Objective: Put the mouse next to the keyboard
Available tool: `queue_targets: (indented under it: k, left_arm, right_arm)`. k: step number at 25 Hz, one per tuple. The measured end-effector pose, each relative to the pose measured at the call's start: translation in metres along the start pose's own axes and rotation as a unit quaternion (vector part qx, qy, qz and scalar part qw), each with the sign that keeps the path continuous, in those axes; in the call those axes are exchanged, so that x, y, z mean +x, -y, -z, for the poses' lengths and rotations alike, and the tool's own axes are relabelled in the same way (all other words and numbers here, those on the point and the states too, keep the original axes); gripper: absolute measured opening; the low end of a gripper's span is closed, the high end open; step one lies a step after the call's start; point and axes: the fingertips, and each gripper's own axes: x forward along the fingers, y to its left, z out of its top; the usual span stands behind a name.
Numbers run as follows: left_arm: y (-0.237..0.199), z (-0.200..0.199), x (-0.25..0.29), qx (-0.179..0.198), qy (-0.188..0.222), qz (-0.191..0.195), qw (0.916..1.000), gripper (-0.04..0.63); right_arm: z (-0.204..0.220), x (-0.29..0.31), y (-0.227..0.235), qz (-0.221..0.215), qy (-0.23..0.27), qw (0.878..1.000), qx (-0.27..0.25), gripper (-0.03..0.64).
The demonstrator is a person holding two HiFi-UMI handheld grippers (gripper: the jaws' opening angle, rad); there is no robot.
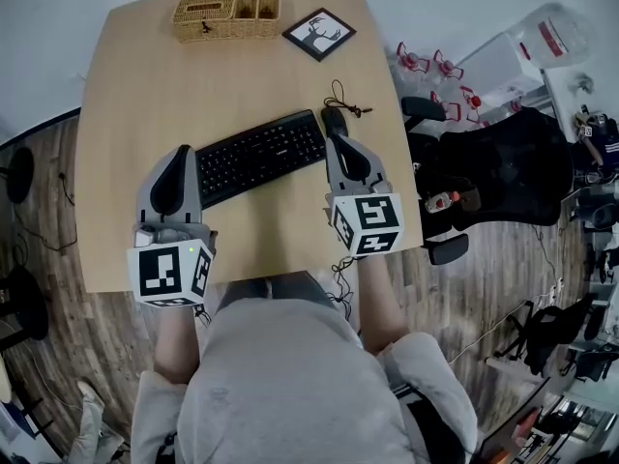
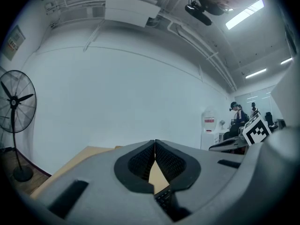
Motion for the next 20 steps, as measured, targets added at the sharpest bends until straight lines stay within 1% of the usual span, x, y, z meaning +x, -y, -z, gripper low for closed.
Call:
queue_targets:
  k: [5,10,20]
  left_arm:
    - [0.002,-0.007,-0.012,0.0,0.01,0.012,0.9999,0.009]
    - [0.004,-0.012,-0.024,0.001,0.018,0.021,0.9996,0.01]
    - [0.007,-0.022,-0.041,0.003,0.033,0.027,0.9991,0.009]
  right_arm:
    - [-0.022,-0.025,-0.008,0.011,0.032,0.999,0.006,0.017]
    - [-0.036,-0.048,-0.014,0.021,0.049,0.999,0.006,0.017]
    - [-0.058,-0.085,-0.015,0.043,0.095,0.994,0.027,0.017]
